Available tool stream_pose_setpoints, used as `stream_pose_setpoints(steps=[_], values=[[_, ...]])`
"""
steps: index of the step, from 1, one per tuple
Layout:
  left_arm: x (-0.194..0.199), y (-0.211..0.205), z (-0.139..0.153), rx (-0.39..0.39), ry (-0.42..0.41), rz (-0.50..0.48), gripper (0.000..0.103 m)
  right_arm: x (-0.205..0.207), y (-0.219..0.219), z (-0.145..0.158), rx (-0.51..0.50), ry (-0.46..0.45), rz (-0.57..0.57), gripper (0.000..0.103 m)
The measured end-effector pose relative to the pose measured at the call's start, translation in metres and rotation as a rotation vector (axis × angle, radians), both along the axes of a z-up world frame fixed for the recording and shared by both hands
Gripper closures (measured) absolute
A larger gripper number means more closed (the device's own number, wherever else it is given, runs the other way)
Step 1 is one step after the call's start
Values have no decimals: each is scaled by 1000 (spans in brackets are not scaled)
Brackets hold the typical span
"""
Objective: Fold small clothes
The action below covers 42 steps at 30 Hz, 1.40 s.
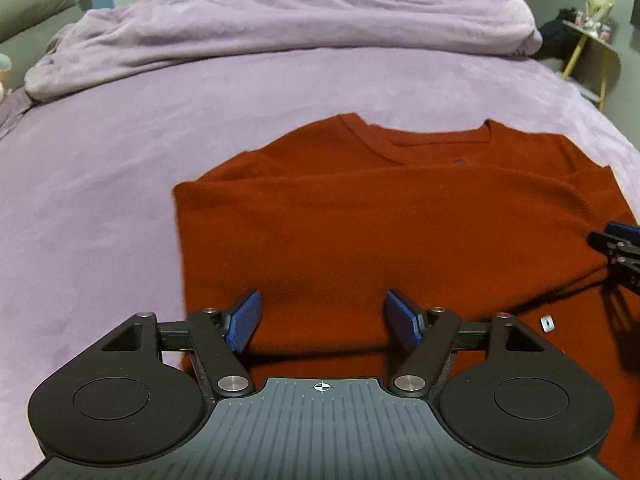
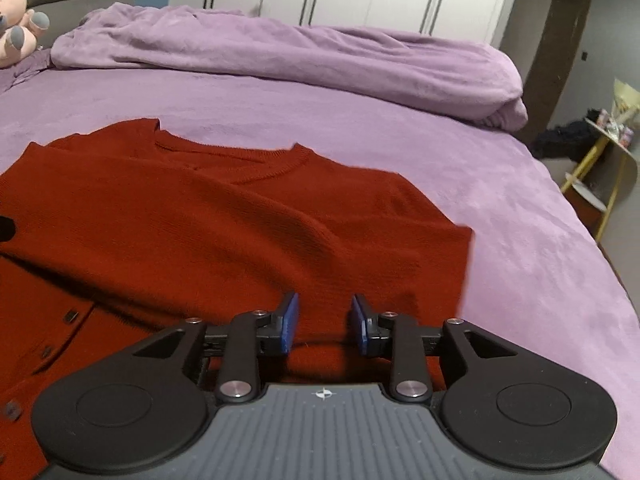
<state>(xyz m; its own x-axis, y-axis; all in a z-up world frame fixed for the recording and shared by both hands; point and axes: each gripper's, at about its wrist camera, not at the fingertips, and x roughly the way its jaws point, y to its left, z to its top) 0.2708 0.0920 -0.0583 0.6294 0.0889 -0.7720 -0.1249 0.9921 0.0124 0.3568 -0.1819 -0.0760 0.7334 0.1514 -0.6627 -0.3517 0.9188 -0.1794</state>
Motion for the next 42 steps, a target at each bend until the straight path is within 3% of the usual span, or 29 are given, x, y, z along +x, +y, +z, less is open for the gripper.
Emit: stream_pose_setpoints(steps=[3, 6, 9, 12, 18, 23, 24, 25, 26, 30, 33, 36, 38, 40, 42], values=[[-33, 1, 11, -13, 2, -36, 33, -39, -31, 15, 68, 109, -21, 70], [-89, 4, 17, -49, 11, -94, 33, -100, -80, 22, 181, 197, -52, 57], [-149, 9, 17, -111, 38, -71, 33, -163, -126, 25, 254, 247, -136, 48], [-201, 14, 12, -186, 60, -12, 32, -209, -159, 25, 295, 244, -232, 46], [-248, 17, 1, -248, 99, 49, 37, -227, -188, 15, 421, 299, -270, 47], [-248, 26, -6, -447, 117, 55, 47, -214, -189, -3, 526, 414, -254, 74], [-247, 28, -11, -479, 131, 68, 52, -213, -189, -5, 532, 426, -251, 77], [-246, 33, -15, -500, 146, 96, 64, -213, -189, -8, 537, 436, -249, 84], [-245, 35, -18, -514, 153, 115, 68, -212, -190, -10, 546, 445, -247, 89], [-243, 50, -24, -636, 172, 141, 95, -210, -190, -14, 573, 462, -225, 98], [-242, 52, -30, -654, 195, 154, 99, -210, -192, -13, 597, 470, -215, 98], [-245, 54, -26, -644, 189, 152, 99, -209, -196, -11, 621, 480, -214, 98], [-250, 57, -18, -624, 163, 166, 91, -210, -197, -10, 616, 475, -207, 98], [-255, 60, -11, -608, 153, 183, 76, -210, -198, -10, 608, 477, -204, 98], [-256, 60, -10, -591, 139, 175, 55, -209, -199, -13, 616, 492, -214, 97]])
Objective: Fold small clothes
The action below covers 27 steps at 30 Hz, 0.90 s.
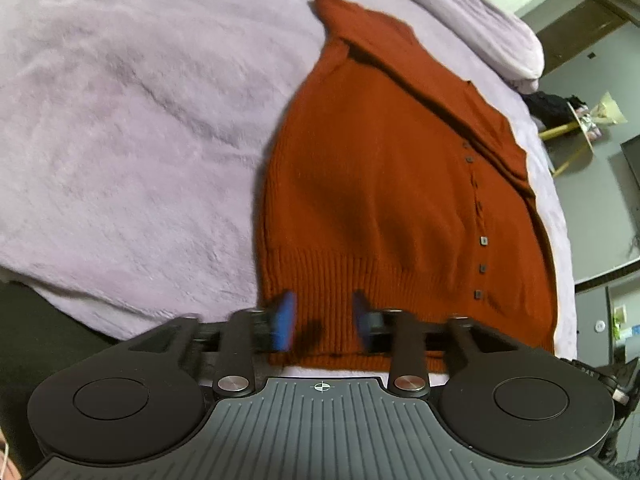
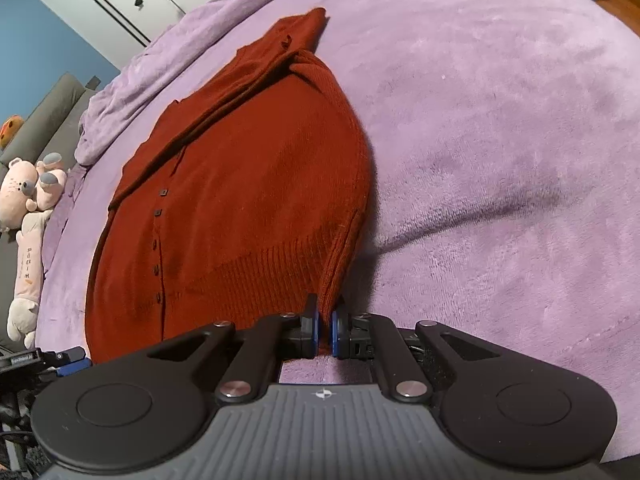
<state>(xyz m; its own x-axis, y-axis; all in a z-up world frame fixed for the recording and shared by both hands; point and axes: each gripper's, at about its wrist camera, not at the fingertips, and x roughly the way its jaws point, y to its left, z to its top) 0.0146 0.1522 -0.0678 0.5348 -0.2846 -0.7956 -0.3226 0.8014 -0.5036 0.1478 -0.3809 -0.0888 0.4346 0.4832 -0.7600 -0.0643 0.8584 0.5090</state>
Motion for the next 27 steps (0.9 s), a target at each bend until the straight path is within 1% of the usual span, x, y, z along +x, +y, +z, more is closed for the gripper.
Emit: stream_pose_setpoints(steps=[1, 2, 4, 5, 7, 9, 10, 14, 17, 18, 19, 20, 21, 22, 24, 25, 27], values=[[1, 1, -1, 11, 10, -3, 54, 0, -1, -1, 6, 7, -5, 94], [3, 0, -4, 19, 27, -5, 54, 1, -1, -2, 12, 14, -11, 94], [5, 1, -9, 14, 51, 2, 55, 2, -2, -2, 25, 26, -23, 92], [2, 4, -10, 2, 47, 3, 55, 2, -3, -2, 32, 28, -24, 86], [1, 6, -13, -19, 47, 1, 55, 2, -4, -1, 34, 25, -25, 80], [2, 7, -14, -18, 64, -14, 55, 2, -4, 1, 29, 23, -17, 80], [1, 8, -12, -23, 58, -19, 55, 2, -4, 2, 26, 19, -13, 79], [-2, 12, -15, -51, 62, -7, 55, 4, 1, 0, 32, 21, 6, 79], [0, 6, -17, -70, 63, -37, 62, 5, 6, 1, 23, 10, 21, 79], [1, 3, -18, -71, 59, -54, 67, 5, 7, 1, 23, 8, 22, 80], [2, 0, -18, -62, 60, -64, 75, 6, 7, 2, 23, 8, 21, 83], [3, -1, -20, -47, 72, -68, 80, 6, 7, 1, 26, 8, 20, 87], [5, -2, -21, -39, 83, -63, 89, 7, 7, 1, 32, 9, 18, 90], [5, -1, -23, -49, 81, -57, 94, 7, 6, 1, 40, 11, 16, 97], [6, 2, -21, -76, 68, -51, 96, 8, 5, 2, 76, 10, 15, 98], [6, 2, -17, -82, 47, -56, 96, 8, 4, 4, 107, 5, 19, 98], [8, 3, -1, -92, -25, -65, 96, 13, 4, 13, 181, -22, 27, 98]])
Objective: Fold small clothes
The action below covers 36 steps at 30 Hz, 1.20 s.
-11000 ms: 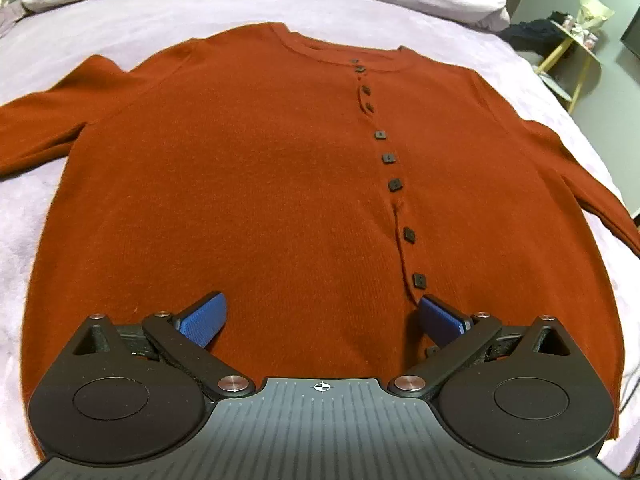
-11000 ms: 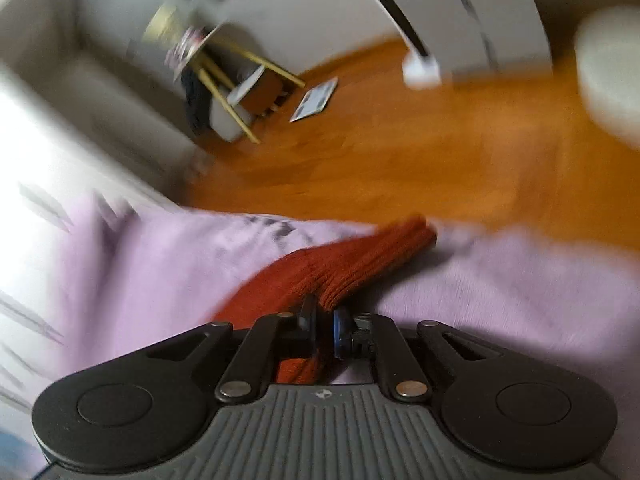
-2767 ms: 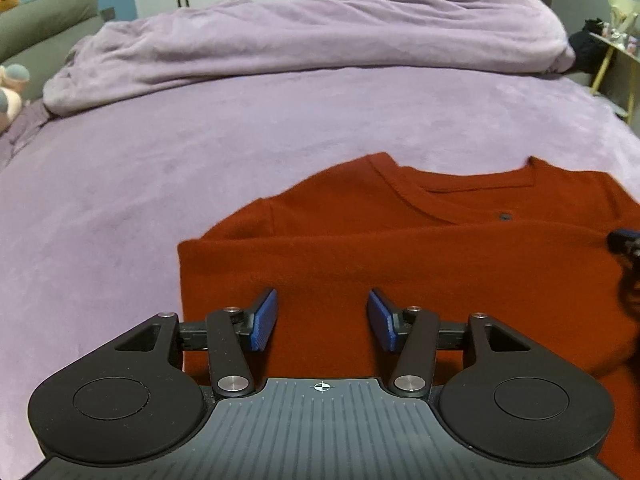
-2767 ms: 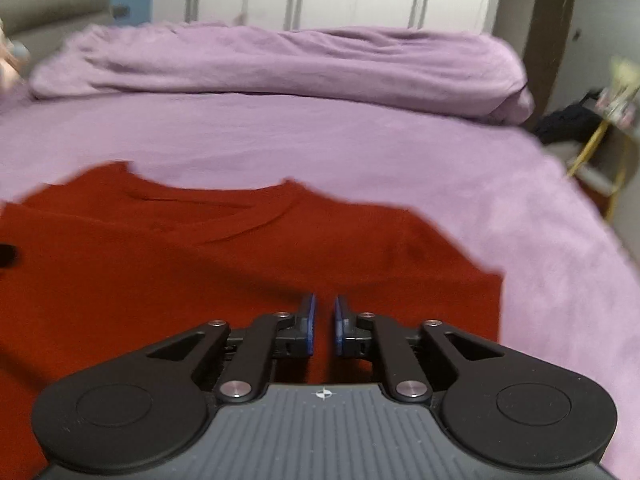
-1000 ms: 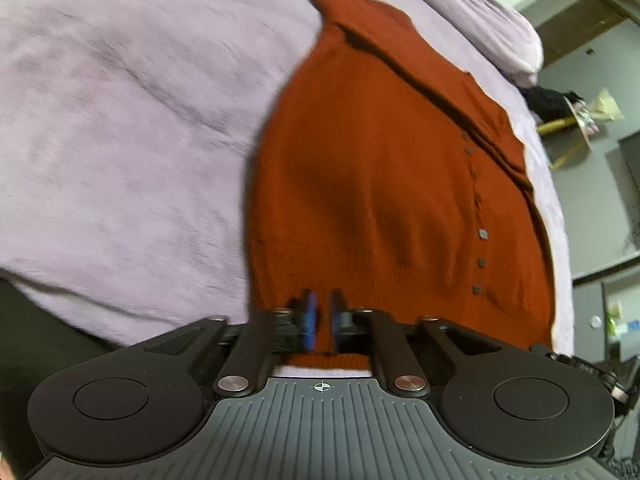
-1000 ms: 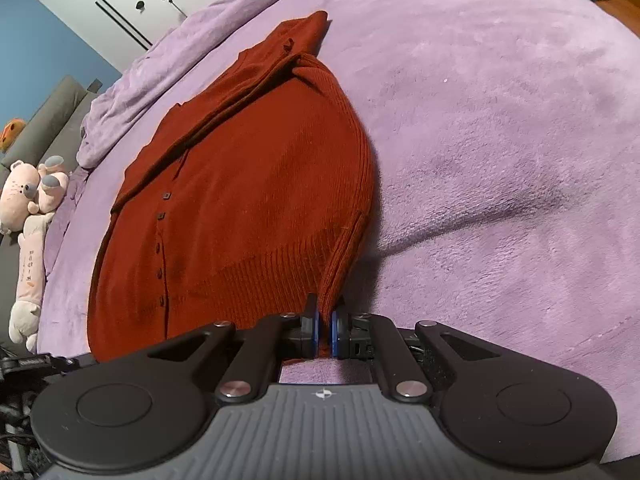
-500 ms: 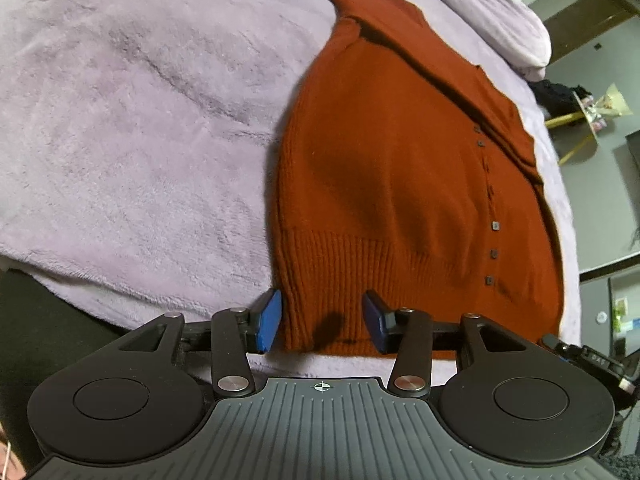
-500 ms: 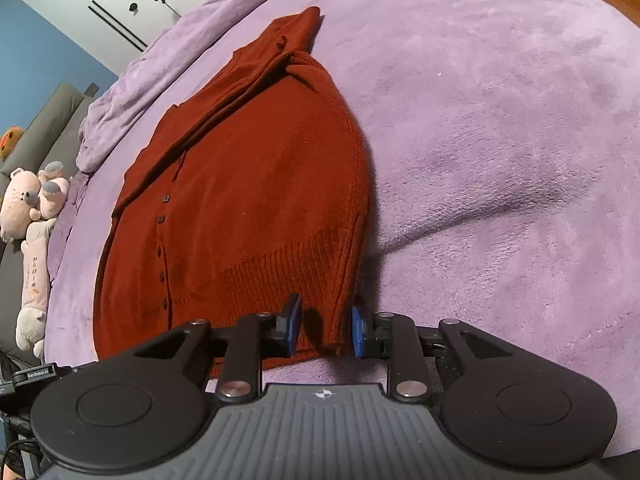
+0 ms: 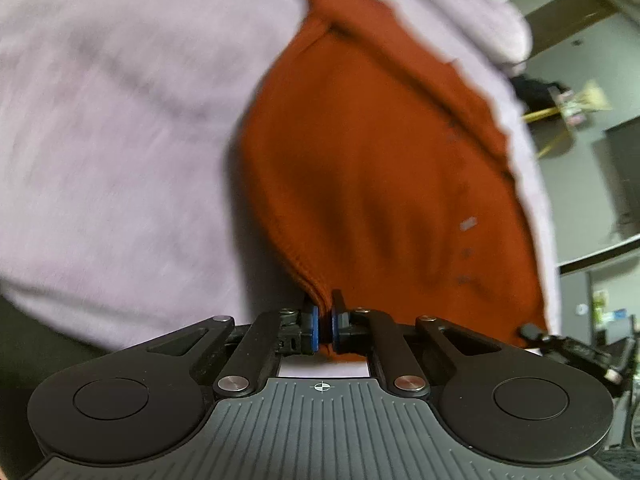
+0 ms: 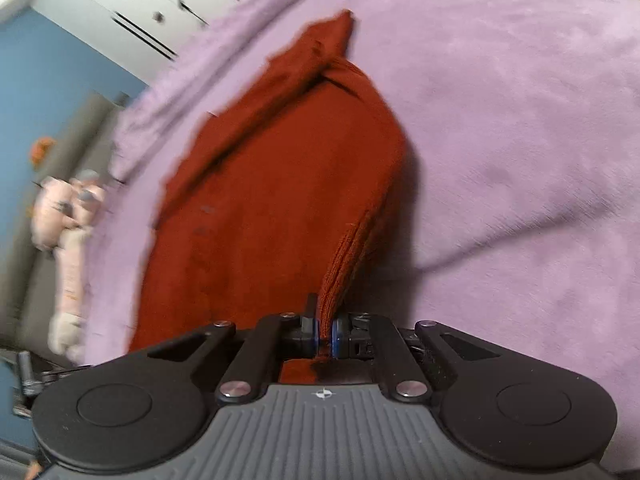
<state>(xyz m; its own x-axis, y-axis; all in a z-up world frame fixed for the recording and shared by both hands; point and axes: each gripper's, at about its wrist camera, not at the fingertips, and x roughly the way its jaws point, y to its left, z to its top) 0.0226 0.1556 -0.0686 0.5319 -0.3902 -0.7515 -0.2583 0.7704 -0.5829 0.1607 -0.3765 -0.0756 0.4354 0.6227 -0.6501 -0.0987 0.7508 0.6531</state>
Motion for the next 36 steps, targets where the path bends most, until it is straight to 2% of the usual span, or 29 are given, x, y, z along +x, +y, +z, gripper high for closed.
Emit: stream_pose_setpoints(steps=[3, 6, 9, 12, 13, 15, 17, 18, 19, 21, 23, 26, 30, 33, 36], values=[[15, 8, 36, -18, -137, 33, 96, 18, 8, 22, 50, -77, -2, 98], [41, 14, 65, 19, -244, 47, 96, 47, 23, 41, 39, -153, -22, 98], [75, 13, 78, 123, -303, 71, 96, 78, 42, 51, -40, -229, -53, 98], [100, 2, 76, 273, -339, 84, 96, 106, 64, 46, -150, -241, -65, 98], [109, -2, 71, 330, -336, 91, 96, 114, 71, 43, -203, -248, -61, 98], [120, -7, 59, 378, -314, 98, 94, 124, 76, 39, -262, -234, -64, 95], [126, -4, 49, 386, -285, 108, 94, 126, 72, 43, -287, -266, -85, 90], [125, -2, 48, 385, -287, 115, 89, 125, 65, 46, -303, -292, -90, 85], [124, 2, 46, 387, -296, 125, 84, 124, 62, 48, -330, -314, -90, 76], [119, 11, 45, 379, -317, 125, 84, 128, 60, 44, -369, -339, -40, 69], [123, 18, 40, 352, -313, 84, 78, 134, 64, 38, -420, -333, 25, 68], [134, 21, 31, 345, -273, 35, 62, 141, 74, 30, -481, -337, 98, 68], [143, 16, 22, 355, -247, -25, 62, 147, 91, 23, -563, -360, 155, 68], [150, 11, 17, 349, -232, -55, 62, 150, 92, 17, -592, -345, 174, 68], [156, 7, 13, 381, -212, -86, 64, 148, 92, 14, -597, -346, 190, 68]])
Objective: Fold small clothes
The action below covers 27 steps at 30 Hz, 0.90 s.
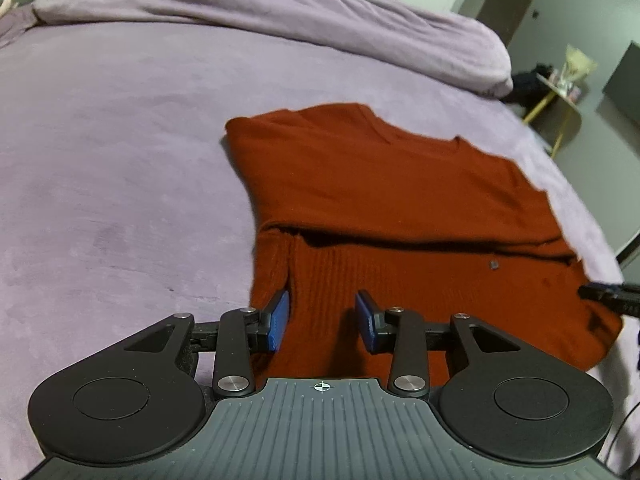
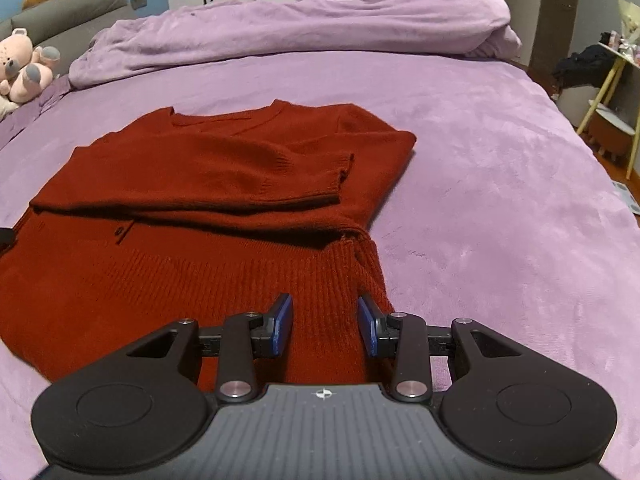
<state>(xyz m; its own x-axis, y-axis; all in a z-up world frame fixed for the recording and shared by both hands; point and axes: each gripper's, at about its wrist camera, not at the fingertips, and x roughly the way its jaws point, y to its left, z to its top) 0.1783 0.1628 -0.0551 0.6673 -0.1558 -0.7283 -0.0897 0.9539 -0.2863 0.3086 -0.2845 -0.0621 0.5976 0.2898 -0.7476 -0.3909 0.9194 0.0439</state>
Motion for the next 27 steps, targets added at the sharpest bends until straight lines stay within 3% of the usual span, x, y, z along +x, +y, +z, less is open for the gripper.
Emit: stream_pose_setpoints(steps=[8, 10, 14, 15, 18, 22, 27], values=[[6, -1, -3, 17, 38, -8, 59, -5, 4, 1, -34, -35, 44, 93], [6, -1, -4, 22, 53, -15, 53, -6, 4, 3, -29, -45, 51, 95], [11, 4, -12, -42, 84, -11, 52, -4, 3, 1, -8, -34, 37, 94], [12, 5, -12, -54, 85, -3, 54, -3, 3, 1, -6, -29, 33, 93], [13, 3, -8, -75, 77, 0, 75, 0, 3, -1, -1, -23, 24, 92], [12, -7, -2, -14, 63, -16, 86, 5, 6, -3, -7, -9, 27, 91], [8, -8, 9, -29, 37, -26, 94, 6, 5, -2, -32, -1, 11, 82]])
